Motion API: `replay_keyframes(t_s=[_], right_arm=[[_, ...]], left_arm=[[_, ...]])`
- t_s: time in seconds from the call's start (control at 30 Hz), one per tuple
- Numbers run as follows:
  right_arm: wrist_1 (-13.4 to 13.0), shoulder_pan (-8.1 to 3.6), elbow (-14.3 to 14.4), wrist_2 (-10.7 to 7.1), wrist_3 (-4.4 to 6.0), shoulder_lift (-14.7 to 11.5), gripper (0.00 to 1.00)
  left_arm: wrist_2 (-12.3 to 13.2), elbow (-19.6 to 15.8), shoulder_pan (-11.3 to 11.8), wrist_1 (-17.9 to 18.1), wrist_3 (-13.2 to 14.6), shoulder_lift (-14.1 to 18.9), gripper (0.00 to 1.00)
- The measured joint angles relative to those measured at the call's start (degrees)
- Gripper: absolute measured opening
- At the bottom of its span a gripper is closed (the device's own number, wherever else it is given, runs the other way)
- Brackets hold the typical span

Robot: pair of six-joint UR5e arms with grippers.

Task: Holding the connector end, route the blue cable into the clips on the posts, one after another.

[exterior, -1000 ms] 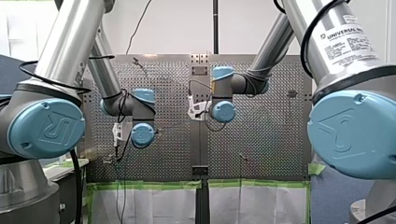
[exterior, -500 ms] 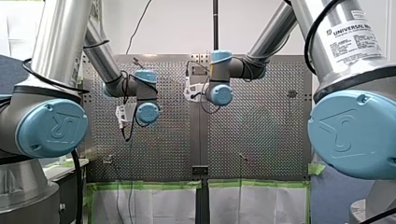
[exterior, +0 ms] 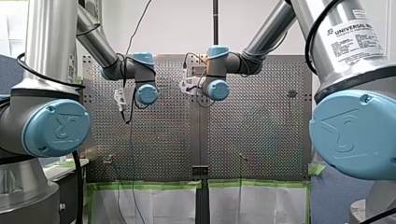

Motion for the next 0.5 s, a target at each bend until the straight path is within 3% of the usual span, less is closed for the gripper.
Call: replay_keyframes(t_s=[0.23, 0.5], right_arm=[[0.97, 1.0, -2.82, -0.29, 1.6, 0.15, 0.0], [4.09, 2.32, -7.1, -0.31, 1.89, 2.37, 0.0]], left_arm=[[-0.12, 1.11, 0.34, -3.77, -0.12, 3.77, 0.0], [-0.28, 3.36, 0.98, -8.01, -0.13, 7.97, 0.0]])
